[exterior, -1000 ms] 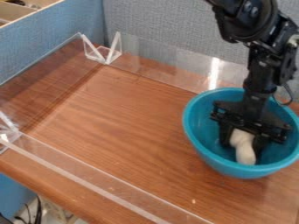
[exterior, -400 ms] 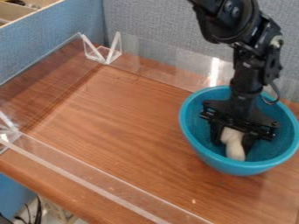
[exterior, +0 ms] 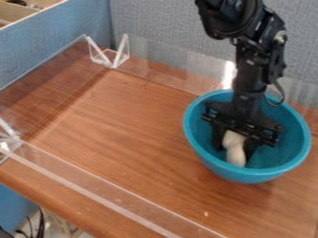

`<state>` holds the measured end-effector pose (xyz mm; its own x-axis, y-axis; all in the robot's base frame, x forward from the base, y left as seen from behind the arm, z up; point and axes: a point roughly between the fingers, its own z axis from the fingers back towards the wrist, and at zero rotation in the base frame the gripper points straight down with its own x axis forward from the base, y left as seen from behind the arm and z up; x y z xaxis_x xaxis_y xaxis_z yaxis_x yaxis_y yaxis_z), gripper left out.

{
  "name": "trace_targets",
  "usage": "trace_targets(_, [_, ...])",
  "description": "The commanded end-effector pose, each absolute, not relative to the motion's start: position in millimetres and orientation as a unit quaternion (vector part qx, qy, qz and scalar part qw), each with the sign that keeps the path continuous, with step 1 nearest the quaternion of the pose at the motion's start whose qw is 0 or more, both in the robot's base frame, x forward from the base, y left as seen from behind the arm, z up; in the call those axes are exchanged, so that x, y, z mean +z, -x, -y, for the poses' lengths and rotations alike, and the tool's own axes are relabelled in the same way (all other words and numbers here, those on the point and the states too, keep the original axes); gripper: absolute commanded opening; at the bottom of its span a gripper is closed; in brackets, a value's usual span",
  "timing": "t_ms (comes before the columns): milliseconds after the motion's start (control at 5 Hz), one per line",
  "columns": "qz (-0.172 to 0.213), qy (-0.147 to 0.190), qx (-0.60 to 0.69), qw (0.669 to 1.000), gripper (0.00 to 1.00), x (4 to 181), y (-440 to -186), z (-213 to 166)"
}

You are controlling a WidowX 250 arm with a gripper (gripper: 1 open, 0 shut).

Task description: Put the mushroom in the blue bowl

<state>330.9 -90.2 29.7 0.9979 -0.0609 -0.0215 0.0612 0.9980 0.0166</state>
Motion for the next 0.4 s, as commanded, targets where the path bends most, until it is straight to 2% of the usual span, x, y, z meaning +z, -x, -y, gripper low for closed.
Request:
trace_targets(0, [0.016,-0.001,-0.054,0.998,0.0,48.0,-345.2,84.5])
trace_targets(200, [0.018,0.002,-0.042,0.999,0.0,60.6,-346.5,87.4])
